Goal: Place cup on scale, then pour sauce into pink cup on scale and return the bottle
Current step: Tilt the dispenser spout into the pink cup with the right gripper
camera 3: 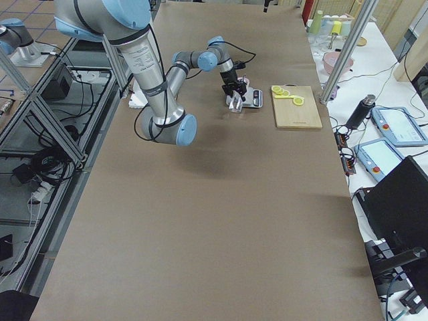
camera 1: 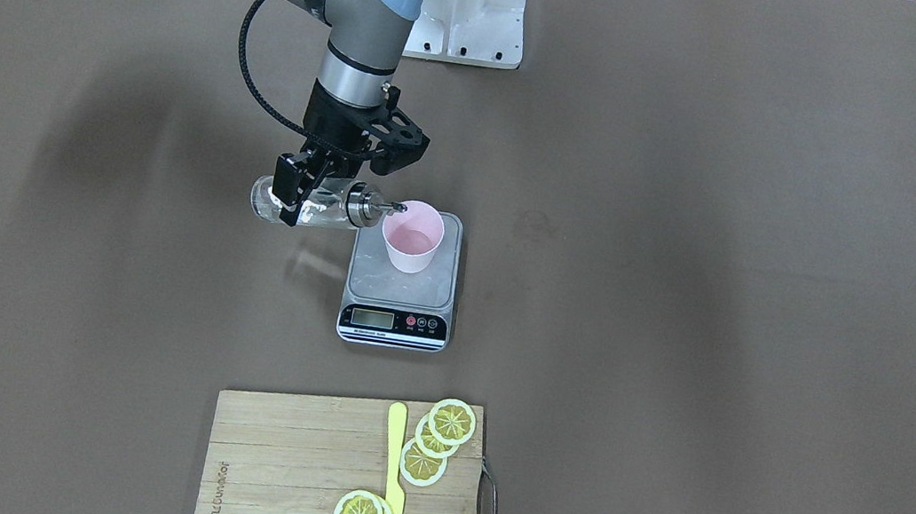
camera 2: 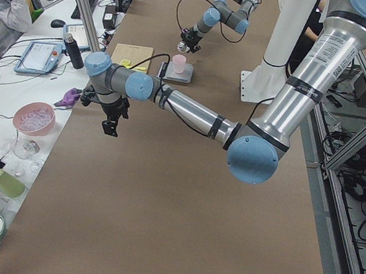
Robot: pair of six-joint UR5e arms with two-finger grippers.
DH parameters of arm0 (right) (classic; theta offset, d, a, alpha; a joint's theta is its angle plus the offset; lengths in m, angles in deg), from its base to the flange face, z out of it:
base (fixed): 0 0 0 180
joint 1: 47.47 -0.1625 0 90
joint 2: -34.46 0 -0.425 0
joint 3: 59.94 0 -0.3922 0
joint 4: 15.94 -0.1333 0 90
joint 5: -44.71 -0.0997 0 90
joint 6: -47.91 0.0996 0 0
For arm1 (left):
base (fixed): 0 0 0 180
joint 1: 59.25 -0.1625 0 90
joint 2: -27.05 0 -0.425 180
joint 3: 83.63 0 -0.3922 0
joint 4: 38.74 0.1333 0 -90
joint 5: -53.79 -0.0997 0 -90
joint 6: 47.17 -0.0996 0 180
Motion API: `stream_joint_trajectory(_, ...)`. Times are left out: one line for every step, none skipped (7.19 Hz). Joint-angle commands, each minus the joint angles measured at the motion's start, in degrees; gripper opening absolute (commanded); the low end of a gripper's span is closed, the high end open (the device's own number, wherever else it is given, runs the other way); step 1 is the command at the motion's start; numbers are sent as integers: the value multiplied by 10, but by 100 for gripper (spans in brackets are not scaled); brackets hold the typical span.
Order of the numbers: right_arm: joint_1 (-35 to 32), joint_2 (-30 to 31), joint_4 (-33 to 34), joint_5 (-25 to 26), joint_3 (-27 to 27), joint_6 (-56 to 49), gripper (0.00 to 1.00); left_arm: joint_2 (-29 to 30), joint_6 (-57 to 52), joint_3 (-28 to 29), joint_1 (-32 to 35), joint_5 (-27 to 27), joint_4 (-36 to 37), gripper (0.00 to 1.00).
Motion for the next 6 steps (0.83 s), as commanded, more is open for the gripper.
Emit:
stream_joint_trajectory(1,-17,63,16,0,-32,0,-1,1,0,0,0,0,98)
stream_joint_trajectory(1,-24,88,22,1,-44,0,-1,3,0,0,0,0,98)
stream_joint_trajectory(1,-36,118,36,1,-57,0,-1,3,-1,0,0,0,98)
stream_joint_trajectory(1,-42,137,45,2,-66,0,-1,4,-2,1,0,0,98)
stream_joint_trajectory(2,-47,155,57,6,-71,0,-4,4,-6,2,1,0,98)
stream_joint_trajectory(2,-53,176,63,6,-84,0,-13,5,-18,1,0,0,98)
